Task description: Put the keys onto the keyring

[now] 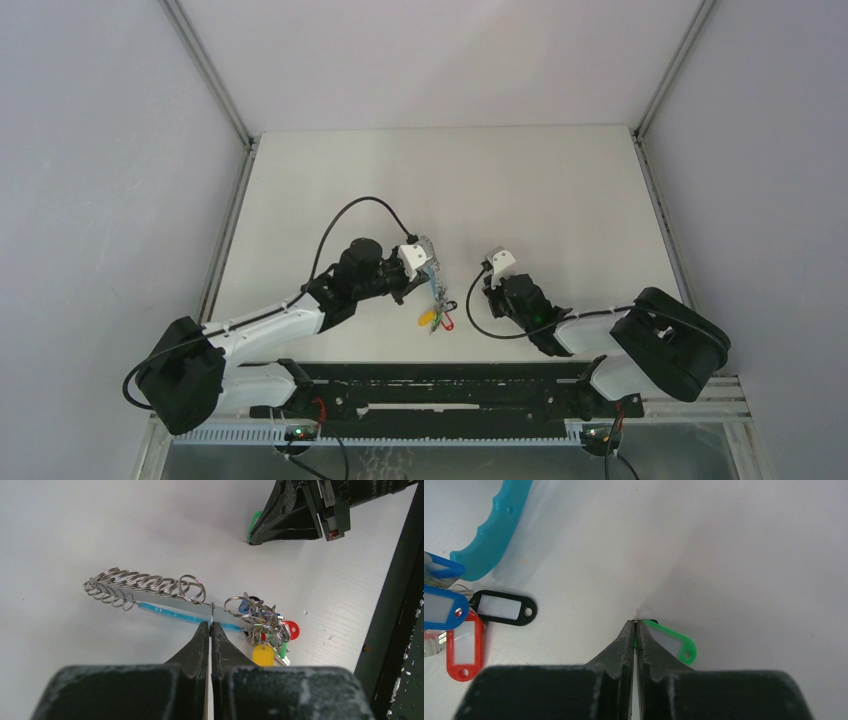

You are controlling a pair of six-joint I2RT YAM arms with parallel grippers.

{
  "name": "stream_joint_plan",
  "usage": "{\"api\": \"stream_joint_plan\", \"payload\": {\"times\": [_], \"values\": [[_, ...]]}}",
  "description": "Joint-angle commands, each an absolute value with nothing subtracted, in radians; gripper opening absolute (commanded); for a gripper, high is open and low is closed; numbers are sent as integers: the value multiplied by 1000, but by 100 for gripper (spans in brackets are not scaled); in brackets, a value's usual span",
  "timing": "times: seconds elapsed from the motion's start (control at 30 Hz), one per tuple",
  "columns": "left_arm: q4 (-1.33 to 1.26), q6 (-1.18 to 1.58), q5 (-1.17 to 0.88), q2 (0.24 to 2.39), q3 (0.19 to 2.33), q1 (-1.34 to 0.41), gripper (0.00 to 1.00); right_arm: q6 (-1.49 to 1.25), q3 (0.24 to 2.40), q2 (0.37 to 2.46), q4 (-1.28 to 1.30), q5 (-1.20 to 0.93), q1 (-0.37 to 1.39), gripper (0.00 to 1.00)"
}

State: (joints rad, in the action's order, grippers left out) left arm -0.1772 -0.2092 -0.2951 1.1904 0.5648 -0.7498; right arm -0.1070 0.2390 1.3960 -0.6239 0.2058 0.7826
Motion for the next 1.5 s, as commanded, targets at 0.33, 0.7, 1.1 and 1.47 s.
{"api": "stream_joint_plan", "payload": {"times": [0.33, 0.7, 1.1, 1.47], "values": [[-178, -206, -327, 1186, 606, -750, 0, -91, 331, 1187, -425, 91, 766, 0], [-189, -227, -377, 1168, 592, -752, 0, 112, 393, 915, -254, -151, 731, 0], [-188, -256, -454, 1150, 583, -756, 0, 228, 459, 810, -114, -556, 611, 0], [-191, -286, -540, 1150, 576, -759, 0, 412, 583, 953, 52, -641, 629, 0]]}}
